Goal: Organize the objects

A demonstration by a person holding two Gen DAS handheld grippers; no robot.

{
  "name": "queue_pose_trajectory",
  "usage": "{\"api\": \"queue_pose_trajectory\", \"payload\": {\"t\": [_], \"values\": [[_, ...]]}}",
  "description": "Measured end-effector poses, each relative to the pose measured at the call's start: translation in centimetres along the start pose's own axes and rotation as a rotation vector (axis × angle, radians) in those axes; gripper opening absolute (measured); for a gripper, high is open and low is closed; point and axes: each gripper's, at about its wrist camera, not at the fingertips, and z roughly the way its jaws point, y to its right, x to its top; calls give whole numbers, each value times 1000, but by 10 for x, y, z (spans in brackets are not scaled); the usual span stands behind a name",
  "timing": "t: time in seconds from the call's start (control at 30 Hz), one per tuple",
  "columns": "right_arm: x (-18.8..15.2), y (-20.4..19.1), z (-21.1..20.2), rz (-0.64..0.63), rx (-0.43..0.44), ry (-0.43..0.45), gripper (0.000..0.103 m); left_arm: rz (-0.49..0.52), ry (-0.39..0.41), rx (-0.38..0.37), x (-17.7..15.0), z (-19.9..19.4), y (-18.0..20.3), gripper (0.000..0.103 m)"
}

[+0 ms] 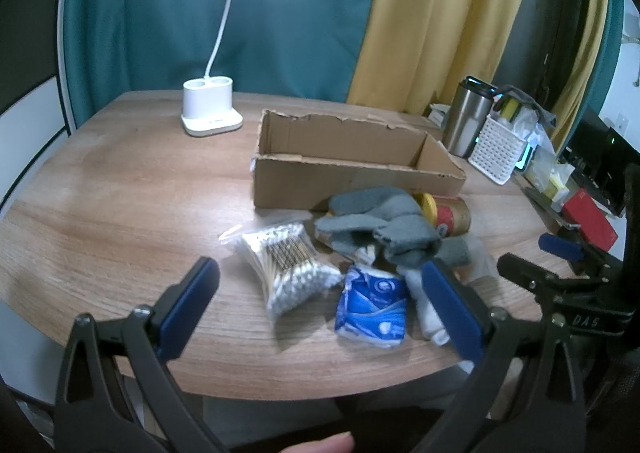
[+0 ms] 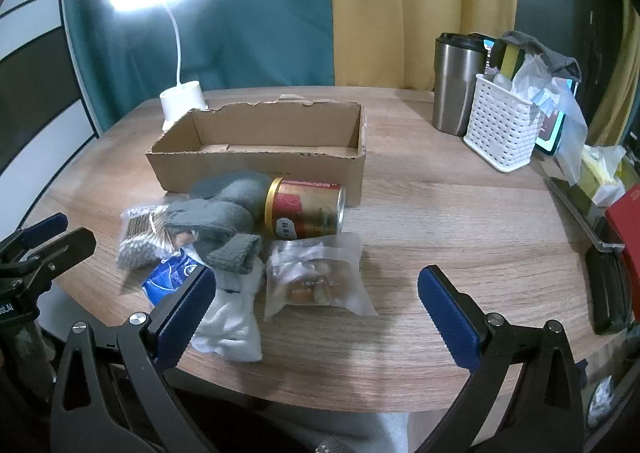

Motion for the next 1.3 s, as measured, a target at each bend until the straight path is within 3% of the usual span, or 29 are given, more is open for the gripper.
{"api": "queue_pose_trajectory", "payload": {"t": [1.3], "values": [[0,-6,2,-6,5,-8,102,0,-7,17,0,3,-1,102]]}}
